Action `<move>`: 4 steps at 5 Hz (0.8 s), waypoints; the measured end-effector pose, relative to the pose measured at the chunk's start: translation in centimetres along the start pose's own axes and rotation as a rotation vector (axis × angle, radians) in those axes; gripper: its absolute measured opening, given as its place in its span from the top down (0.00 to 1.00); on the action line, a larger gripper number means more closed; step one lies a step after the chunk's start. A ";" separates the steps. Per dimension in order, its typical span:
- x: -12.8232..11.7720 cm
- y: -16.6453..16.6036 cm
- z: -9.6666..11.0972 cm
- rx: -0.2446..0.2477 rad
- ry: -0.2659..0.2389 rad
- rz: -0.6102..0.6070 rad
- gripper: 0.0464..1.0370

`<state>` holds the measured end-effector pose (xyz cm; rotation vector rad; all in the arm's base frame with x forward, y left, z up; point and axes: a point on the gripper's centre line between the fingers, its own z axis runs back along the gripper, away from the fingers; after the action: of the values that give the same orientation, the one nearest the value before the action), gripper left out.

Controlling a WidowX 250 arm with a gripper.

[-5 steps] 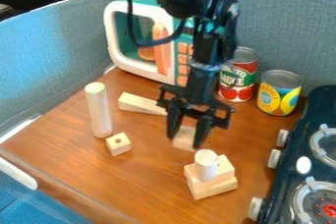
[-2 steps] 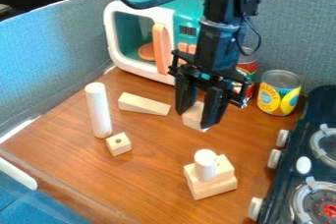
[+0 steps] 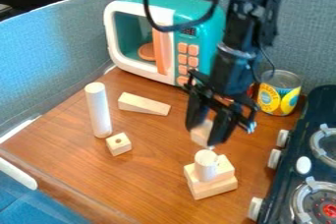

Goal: Move the cube to the table at the top of the arch cylinder

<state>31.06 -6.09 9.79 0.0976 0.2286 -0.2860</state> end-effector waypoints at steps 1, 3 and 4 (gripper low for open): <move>0.2 -0.2 -0.2 0.022 -0.002 -0.045 0.51; -0.5 -1.5 -1.4 0.039 0.042 -0.090 0.51; -0.4 -1.4 -1.7 0.039 0.032 -0.091 0.51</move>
<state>29.92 -7.12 8.14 0.1305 0.2601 -0.3796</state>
